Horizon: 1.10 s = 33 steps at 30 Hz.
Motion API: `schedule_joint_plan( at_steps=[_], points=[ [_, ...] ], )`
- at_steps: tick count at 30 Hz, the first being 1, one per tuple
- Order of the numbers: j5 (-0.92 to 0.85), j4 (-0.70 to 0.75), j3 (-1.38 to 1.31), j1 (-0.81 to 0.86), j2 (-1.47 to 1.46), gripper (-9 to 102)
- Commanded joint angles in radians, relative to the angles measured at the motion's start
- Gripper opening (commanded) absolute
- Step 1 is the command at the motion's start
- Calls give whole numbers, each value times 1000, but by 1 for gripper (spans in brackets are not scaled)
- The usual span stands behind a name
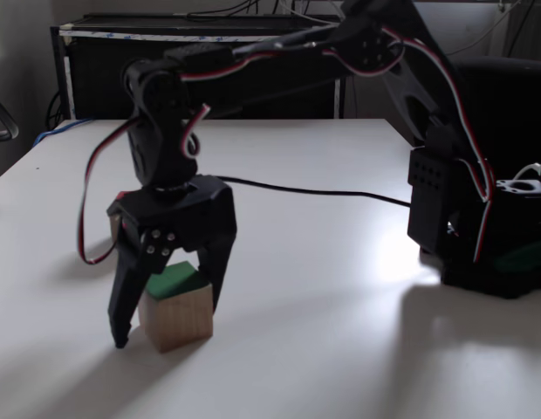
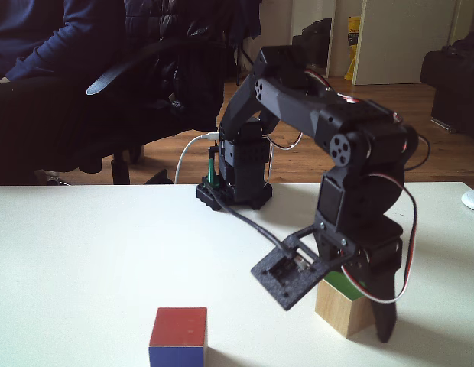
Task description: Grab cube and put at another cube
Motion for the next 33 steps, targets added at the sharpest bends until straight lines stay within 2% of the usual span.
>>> schedule_joint_plan(
  at_steps=[1, 8, 13, 23, 28, 33],
  points=[
    [-14, 9, -60, 14, 8, 35],
    [-14, 23, -117, 23, -6, 17],
    [0, 57, -155, 26, -6, 9],
    [23, 176, -319, 127, 35, 7],
    [5, 242, -416, 225, 41, 7],
    [-41, 249, -434, 345, 83, 7]
  ],
)
